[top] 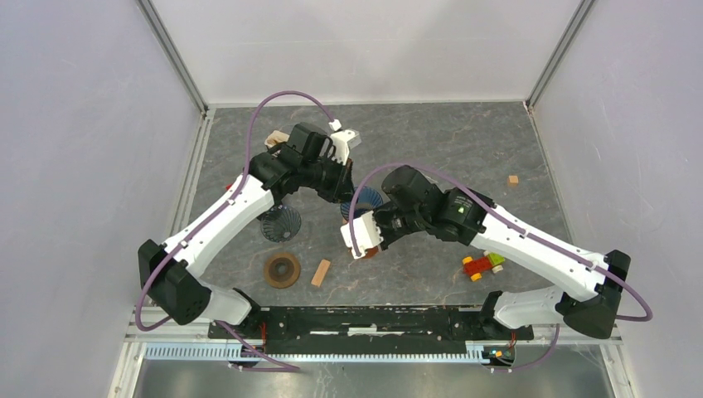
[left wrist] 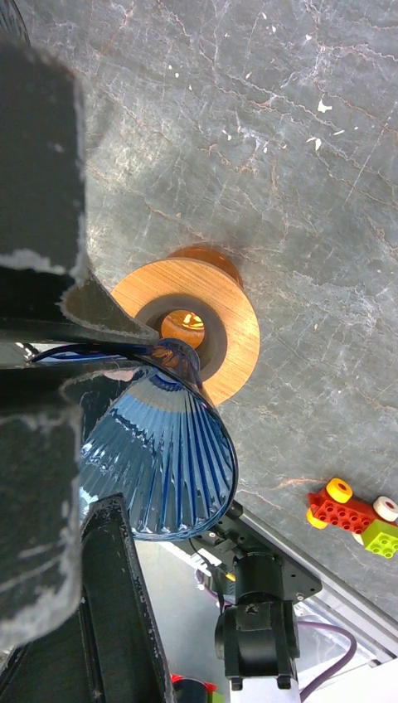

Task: Place the coffee filter in the dripper
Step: Place the coffee dripper in the dripper holder.

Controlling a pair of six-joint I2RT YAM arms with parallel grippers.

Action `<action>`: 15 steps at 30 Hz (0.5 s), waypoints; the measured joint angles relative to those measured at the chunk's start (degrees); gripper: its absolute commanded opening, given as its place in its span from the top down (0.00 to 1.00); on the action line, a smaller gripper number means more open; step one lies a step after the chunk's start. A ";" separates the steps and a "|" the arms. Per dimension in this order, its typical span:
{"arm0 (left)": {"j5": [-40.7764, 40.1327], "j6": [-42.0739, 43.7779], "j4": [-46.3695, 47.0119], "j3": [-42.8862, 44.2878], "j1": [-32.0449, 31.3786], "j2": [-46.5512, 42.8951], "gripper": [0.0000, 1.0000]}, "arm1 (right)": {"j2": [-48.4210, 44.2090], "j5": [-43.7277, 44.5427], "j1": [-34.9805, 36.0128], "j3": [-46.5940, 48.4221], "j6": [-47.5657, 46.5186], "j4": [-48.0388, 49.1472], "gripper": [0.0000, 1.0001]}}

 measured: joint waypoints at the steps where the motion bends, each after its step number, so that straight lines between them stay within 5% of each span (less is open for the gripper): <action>1: 0.00 0.04 0.00 0.00 0.00 0.04 0.98 | 0.02 0.04 0.02 -0.04 -0.13 0.15 0.98; 15: -1.01 1.38 -1.07 0.00 -0.81 2.40 0.98 | -0.17 -0.48 0.28 -3.96 0.42 3.26 1.00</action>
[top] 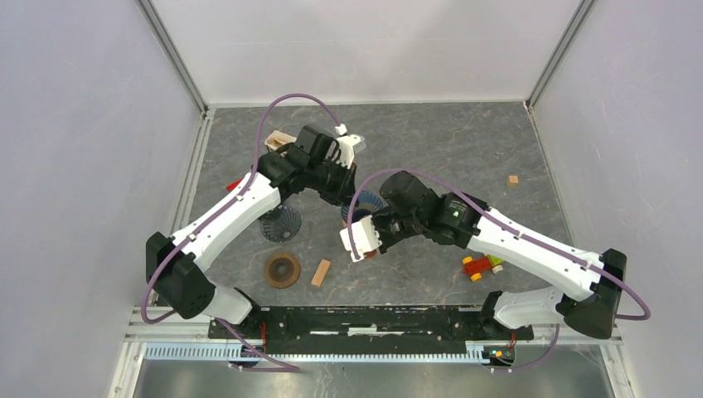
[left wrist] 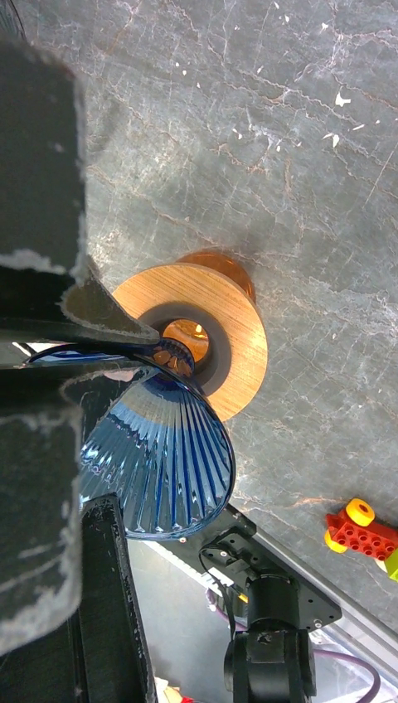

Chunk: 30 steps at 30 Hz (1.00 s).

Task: Place the coffee filter in the dripper
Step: Place the coffee dripper in the dripper holder.

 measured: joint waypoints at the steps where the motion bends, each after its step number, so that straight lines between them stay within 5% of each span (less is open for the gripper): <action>1: 0.00 0.04 0.00 0.00 -0.02 0.07 0.98 | -0.02 0.02 0.00 -0.07 0.02 0.02 1.00; 30: -0.96 1.95 3.93 -3.39 -1.16 0.98 0.98 | 0.04 0.20 -0.02 -4.42 1.33 2.89 1.00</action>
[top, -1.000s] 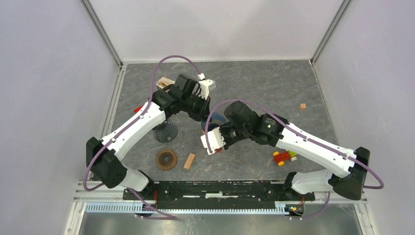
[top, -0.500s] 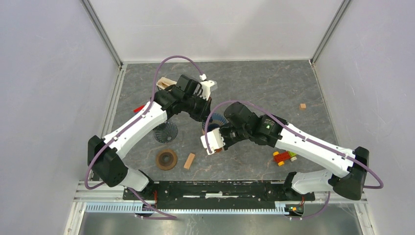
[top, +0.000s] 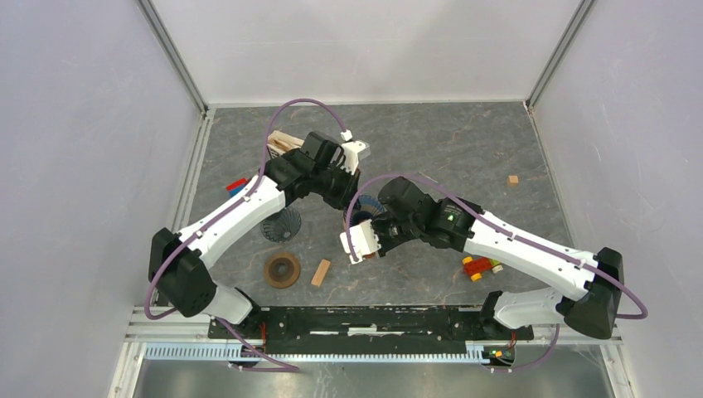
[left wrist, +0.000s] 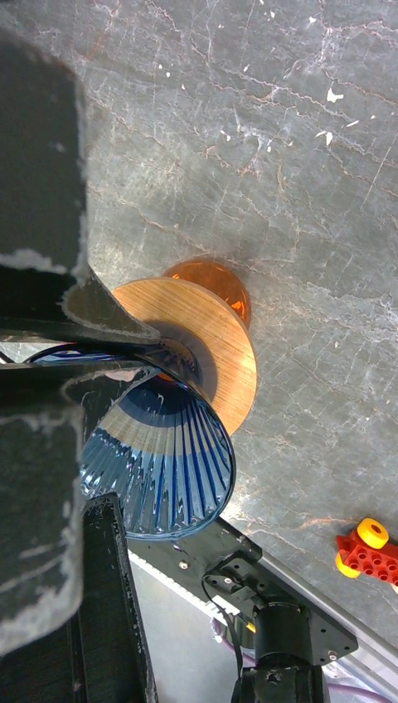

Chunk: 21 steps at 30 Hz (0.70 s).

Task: Place the coffee filter in the dripper
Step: Place the coffee dripper in the dripper holder.

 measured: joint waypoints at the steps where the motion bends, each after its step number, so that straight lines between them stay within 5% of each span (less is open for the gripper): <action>1: -0.04 0.04 0.17 -0.11 -0.02 -0.02 0.98 | -0.02 0.00 0.00 -0.13 0.07 0.20 1.00; 21: -0.39 0.11 5.86 -4.85 -0.13 -2.67 0.98 | 0.42 -0.46 0.00 -0.59 1.05 1.22 1.00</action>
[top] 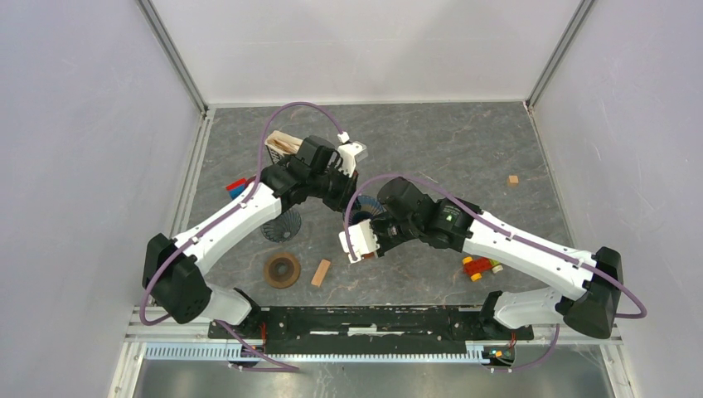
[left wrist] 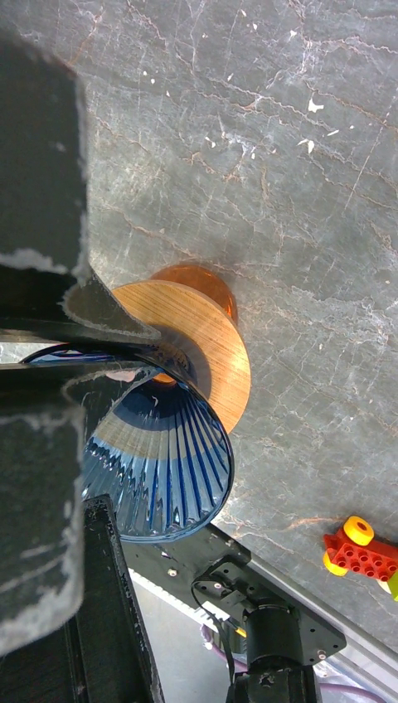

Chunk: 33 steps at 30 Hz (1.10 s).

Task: Place the coffee filter in the dripper
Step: Place the coffee dripper in the dripper holder.

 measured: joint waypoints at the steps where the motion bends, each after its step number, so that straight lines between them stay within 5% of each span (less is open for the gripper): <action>1: 0.00 0.00 0.02 0.00 0.00 0.00 0.98 | 0.02 0.02 0.00 0.00 0.04 0.00 1.00; 33: -0.22 0.92 4.81 -3.45 -0.26 -1.44 0.98 | 3.23 -1.92 -1.33 2.36 1.81 -1.86 1.00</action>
